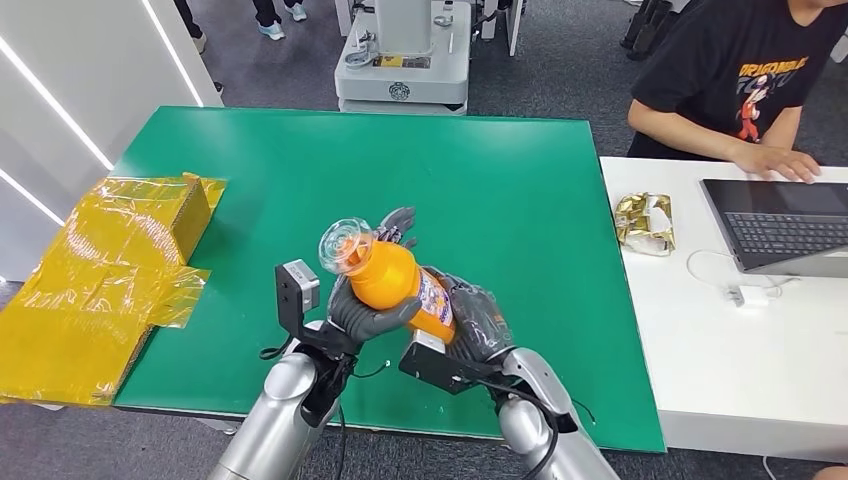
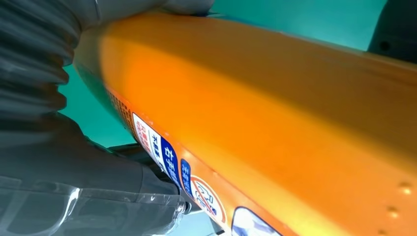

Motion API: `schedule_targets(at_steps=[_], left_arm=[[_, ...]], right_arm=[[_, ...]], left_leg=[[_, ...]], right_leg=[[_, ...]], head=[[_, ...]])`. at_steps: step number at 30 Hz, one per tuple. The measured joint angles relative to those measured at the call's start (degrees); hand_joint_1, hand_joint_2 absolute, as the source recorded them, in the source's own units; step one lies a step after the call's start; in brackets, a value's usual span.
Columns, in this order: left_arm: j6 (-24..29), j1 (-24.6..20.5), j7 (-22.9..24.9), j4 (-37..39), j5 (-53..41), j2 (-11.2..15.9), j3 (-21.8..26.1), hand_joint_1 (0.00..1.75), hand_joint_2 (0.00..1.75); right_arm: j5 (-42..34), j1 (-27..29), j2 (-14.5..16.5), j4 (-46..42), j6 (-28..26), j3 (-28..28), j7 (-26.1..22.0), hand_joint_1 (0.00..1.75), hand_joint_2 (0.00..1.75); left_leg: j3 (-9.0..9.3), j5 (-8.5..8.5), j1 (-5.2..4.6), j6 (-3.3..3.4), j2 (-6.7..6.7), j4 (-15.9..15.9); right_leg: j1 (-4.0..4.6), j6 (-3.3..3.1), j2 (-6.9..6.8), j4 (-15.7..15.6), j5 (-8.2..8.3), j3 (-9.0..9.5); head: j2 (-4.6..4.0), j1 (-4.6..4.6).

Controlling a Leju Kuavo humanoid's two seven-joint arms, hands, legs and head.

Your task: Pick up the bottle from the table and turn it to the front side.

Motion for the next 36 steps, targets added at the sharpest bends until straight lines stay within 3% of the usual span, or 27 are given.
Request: schedule_targets(at_steps=[17, 29, 33, 36], left_arm=[[11.28, 1.21, -2.80, -2.69, -1.60, -1.17, 1.37, 0.00, 1.75], [11.96, 1.40, -2.77, -3.65, -1.97, -1.41, 1.51, 0.05, 1.75], [11.97, 1.44, -2.74, -3.89, -1.97, -1.42, 1.56, 1.75, 1.75], [12.06, 1.45, -2.48, -3.94, -2.08, -1.42, 1.56, 1.75, 1.75]], right_arm=[[2.58, -0.13, 0.26, 0.94, 3.35, -0.08, 3.55, 1.75, 1.75], [2.73, -0.16, 0.45, 1.04, 3.65, -0.02, 3.88, 1.75, 1.75], [2.85, -0.14, 0.46, 1.03, 3.60, 0.00, 4.10, 1.75, 1.75], [3.09, 0.04, 0.46, 0.97, 3.21, -0.02, 4.36, 1.75, 1.75]], left_leg=[[-0.02, 0.00, 0.00, 0.00, -0.01, 0.00], [-0.02, 0.00, 0.00, 0.00, -0.01, 0.00], [-0.02, 0.00, 0.00, 0.00, -0.01, 0.00], [-0.01, 0.00, 0.00, 0.00, -0.01, 0.00]], right_leg=[[0.00, 0.00, -0.01, 0.00, 0.00, 0.00], [0.00, 0.00, -0.01, 0.00, 0.00, 0.00], [-0.01, 0.00, -0.01, 0.00, 0.00, 0.00], [-0.01, 0.00, -0.01, 0.00, 0.00, 0.00]], head=[[0.00, 0.00], [0.00, 0.01], [0.00, 0.01], [0.00, 0.00]])
